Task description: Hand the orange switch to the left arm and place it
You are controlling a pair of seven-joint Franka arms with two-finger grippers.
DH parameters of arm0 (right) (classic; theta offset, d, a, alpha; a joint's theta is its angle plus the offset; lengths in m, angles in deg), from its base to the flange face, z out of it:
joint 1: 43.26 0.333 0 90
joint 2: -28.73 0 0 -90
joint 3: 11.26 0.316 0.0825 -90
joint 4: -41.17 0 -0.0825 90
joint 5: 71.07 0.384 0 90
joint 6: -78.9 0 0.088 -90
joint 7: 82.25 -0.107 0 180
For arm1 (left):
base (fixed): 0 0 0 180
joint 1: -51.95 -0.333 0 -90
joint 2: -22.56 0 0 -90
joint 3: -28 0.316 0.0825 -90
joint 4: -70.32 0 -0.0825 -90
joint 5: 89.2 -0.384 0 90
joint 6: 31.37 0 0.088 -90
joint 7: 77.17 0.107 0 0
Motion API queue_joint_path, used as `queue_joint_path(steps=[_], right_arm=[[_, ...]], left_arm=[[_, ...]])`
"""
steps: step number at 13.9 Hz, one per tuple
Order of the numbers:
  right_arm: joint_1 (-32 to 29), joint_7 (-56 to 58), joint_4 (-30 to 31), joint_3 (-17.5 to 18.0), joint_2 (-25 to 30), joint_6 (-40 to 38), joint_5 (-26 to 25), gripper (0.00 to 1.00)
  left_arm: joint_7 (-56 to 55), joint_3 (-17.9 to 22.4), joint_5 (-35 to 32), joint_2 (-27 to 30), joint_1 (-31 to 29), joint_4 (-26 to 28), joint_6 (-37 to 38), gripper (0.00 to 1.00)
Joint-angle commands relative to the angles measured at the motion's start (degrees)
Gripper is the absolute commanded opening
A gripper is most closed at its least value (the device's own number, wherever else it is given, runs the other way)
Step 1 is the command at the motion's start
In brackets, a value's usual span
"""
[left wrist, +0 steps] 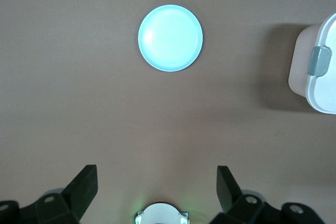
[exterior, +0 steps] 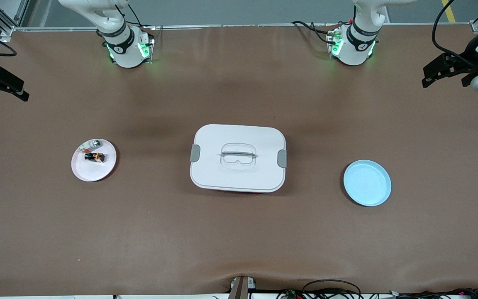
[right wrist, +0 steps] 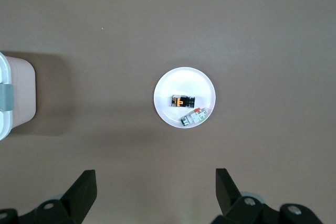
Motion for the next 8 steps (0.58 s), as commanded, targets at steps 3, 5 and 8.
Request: queue_joint_path(steps=[3,5,8], right_arm=[[0.1,-0.8,-1.4,0.1,-0.6,-0.9,-0.1,1.0],[0.0,-0.8,-1.4,0.1,-0.6,-0.9,-0.2,1.0],[0.2,-1.1,-1.4,0.2,-0.6,-0.7,-0.2,1.0]], left_arm=[[-0.2,-0.3,0.2,0.0,-0.1,-0.1,0.2,1.0],[-0.1,-0.3,0.2,0.0,-0.1,-0.1,0.2,1.0],[0.0,-0.6,0.1,-0.1,0.1,0.1,0.1,1.0]])
